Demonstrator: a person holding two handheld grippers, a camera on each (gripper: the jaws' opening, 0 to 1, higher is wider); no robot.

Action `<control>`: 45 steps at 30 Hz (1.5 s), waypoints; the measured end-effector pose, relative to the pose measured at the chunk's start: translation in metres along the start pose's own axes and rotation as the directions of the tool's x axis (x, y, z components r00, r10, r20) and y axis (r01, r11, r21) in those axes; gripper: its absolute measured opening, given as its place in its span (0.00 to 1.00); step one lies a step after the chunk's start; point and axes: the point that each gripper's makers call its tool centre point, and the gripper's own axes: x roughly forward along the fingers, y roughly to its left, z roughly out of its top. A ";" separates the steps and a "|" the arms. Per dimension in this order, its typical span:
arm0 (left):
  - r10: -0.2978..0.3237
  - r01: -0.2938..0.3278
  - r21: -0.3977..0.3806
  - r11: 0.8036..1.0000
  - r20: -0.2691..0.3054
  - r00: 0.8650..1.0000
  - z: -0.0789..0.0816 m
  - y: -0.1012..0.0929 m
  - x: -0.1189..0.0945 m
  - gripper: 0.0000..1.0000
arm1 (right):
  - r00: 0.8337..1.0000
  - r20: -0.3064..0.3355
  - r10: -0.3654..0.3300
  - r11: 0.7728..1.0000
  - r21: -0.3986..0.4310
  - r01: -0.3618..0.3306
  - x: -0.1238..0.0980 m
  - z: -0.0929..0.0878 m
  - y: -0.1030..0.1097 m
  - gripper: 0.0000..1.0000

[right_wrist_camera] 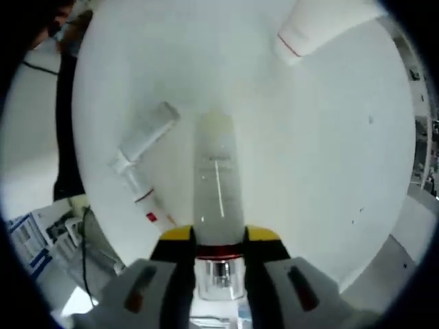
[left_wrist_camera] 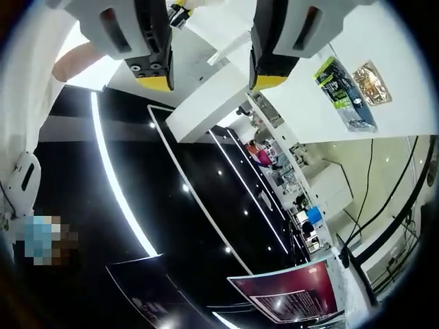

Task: Arrange the skincare products in the storage area until every visible bottle or jar stands upright without overlapping.

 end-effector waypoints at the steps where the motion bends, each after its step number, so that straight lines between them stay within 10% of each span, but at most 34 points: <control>1: 0.000 0.000 -0.002 1.000 0.001 1.000 0.000 0.000 0.000 0.46 | 1.000 -0.007 0.001 1.000 0.001 -0.001 -0.001 0.000 0.000 0.23; 12: -0.031 0.036 -0.063 0.997 0.083 0.996 0.012 -0.004 -0.002 0.42 | 0.999 -0.053 -0.005 1.000 -0.023 0.003 -0.013 0.000 -0.006 0.23; 45: -0.033 0.037 -0.068 0.997 0.070 0.997 0.004 -0.009 -0.009 0.44 | 0.971 -0.228 -0.077 0.991 -0.122 0.050 -0.044 -0.012 -0.014 0.23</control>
